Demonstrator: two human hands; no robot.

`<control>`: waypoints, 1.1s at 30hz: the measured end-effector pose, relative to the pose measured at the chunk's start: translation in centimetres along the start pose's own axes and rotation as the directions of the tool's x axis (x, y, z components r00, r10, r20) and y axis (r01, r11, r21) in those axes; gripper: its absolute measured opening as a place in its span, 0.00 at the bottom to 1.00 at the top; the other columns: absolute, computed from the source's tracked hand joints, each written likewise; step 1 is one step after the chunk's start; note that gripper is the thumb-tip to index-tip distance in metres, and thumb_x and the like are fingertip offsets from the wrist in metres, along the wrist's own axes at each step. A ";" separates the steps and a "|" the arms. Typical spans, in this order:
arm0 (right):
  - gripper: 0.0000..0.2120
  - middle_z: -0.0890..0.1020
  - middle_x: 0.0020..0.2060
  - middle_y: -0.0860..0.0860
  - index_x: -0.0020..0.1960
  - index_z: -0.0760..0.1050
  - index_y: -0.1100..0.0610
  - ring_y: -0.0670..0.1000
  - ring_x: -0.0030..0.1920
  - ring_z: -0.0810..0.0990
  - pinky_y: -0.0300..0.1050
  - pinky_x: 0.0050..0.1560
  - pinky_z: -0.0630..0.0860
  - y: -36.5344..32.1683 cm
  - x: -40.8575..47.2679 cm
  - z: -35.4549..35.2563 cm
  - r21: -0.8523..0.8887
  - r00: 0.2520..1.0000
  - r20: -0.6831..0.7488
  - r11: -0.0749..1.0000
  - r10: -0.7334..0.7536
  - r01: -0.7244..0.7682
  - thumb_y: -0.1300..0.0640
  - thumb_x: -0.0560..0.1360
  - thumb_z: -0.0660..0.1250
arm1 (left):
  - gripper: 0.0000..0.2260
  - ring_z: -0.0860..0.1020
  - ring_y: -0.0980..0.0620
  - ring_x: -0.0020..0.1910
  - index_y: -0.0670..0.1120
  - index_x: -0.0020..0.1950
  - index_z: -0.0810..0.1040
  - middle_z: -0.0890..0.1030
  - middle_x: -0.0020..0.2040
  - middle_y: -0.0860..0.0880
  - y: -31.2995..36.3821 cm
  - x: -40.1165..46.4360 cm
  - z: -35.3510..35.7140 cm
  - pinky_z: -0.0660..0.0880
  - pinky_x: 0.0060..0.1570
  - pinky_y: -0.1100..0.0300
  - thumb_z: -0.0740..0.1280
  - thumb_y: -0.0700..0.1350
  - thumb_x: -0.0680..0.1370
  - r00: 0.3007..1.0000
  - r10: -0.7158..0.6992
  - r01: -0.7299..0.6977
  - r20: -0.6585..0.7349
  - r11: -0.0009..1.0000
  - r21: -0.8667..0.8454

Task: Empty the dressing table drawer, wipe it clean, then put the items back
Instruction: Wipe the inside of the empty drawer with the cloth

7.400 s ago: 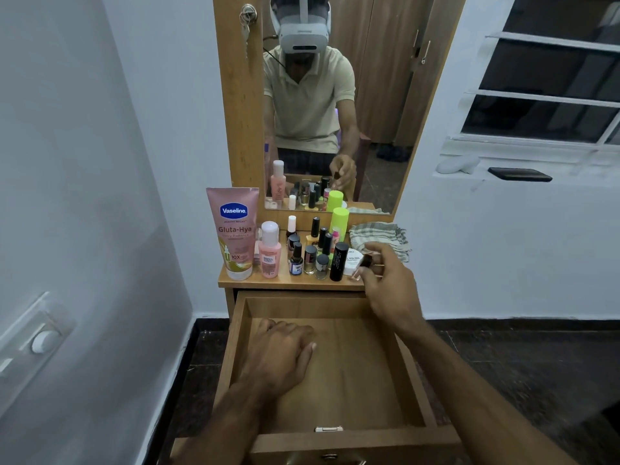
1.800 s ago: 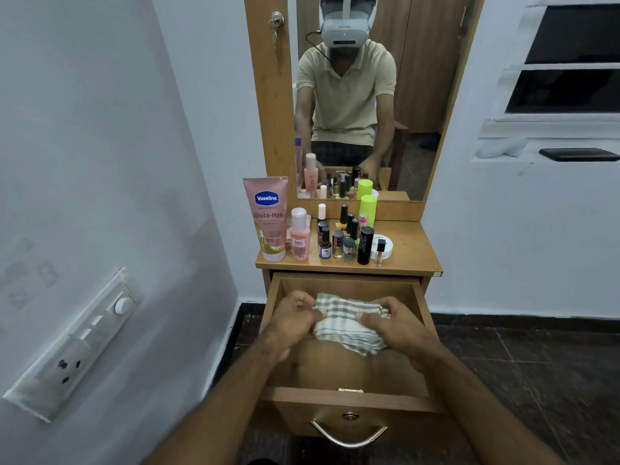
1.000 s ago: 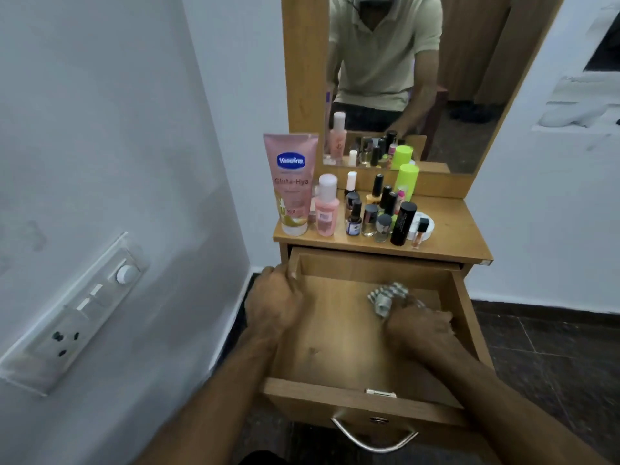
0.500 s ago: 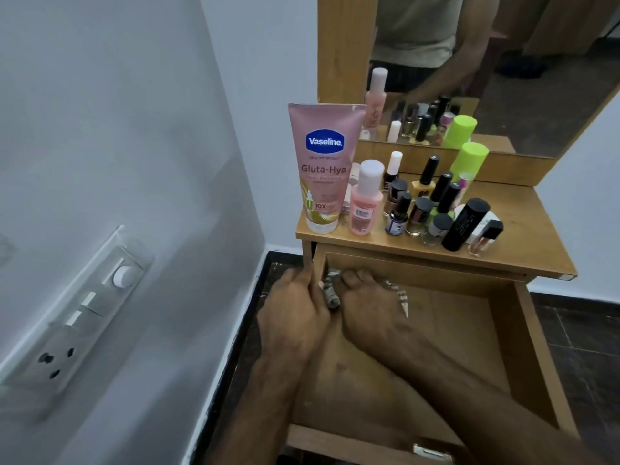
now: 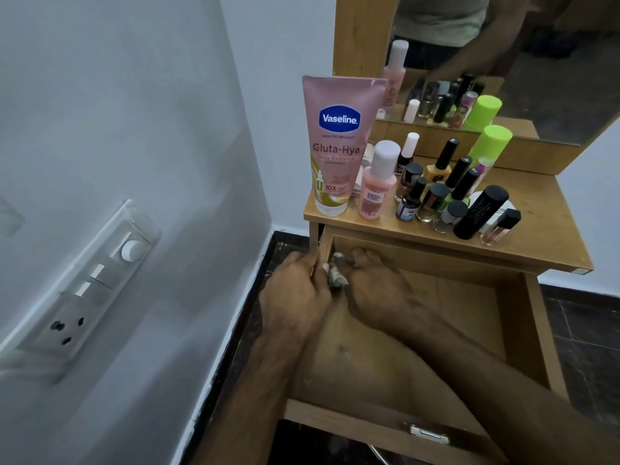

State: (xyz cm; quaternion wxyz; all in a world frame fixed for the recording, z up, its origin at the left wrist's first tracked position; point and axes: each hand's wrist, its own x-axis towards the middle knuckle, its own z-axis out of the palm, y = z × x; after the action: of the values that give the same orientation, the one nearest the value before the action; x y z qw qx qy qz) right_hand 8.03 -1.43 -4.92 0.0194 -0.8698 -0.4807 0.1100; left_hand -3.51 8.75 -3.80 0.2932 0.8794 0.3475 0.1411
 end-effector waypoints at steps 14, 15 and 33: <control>0.30 0.64 0.74 0.54 0.81 0.58 0.50 0.57 0.72 0.62 0.56 0.72 0.60 -0.5 -1.3 1.2 -0.020 1.000 0.017 1.000 0.015 -0.015 0.51 0.80 0.59 | 0.16 0.77 0.53 0.52 0.58 0.69 0.77 0.79 0.57 0.56 0.1 0.2 -0.4 0.77 0.54 0.50 0.65 0.55 0.81 0.994 -0.093 0.099 0.051 0.985 -0.143; 0.29 0.64 0.74 0.54 0.80 0.60 0.50 0.56 0.72 0.62 0.55 0.71 0.61 -0.5 -2.2 1.5 0.022 1.000 0.013 1.000 -0.021 0.021 0.50 0.80 0.57 | 0.16 0.77 0.53 0.52 0.58 0.68 0.78 0.80 0.57 0.56 0.1 0.3 -0.4 0.77 0.55 0.49 0.65 0.55 0.81 0.994 -0.099 0.106 0.049 0.983 -0.153; 0.30 0.71 0.67 0.45 0.76 0.69 0.44 0.50 0.66 0.65 0.51 0.62 0.58 0.4 -5.3 0.6 0.066 0.861 0.205 0.884 -0.465 0.462 0.44 0.75 0.49 | 0.15 0.78 0.53 0.49 0.58 0.67 0.79 0.78 0.49 0.58 0.0 0.4 -0.1 0.76 0.49 0.55 0.66 0.55 0.80 0.997 -0.075 0.075 0.004 0.993 -0.091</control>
State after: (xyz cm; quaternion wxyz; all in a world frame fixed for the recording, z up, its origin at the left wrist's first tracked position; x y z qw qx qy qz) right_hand 5.50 -6.11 -4.67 -0.0003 -0.7114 -0.6740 0.1988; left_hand -3.24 9.07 -3.72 0.3381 0.8516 0.3733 0.1455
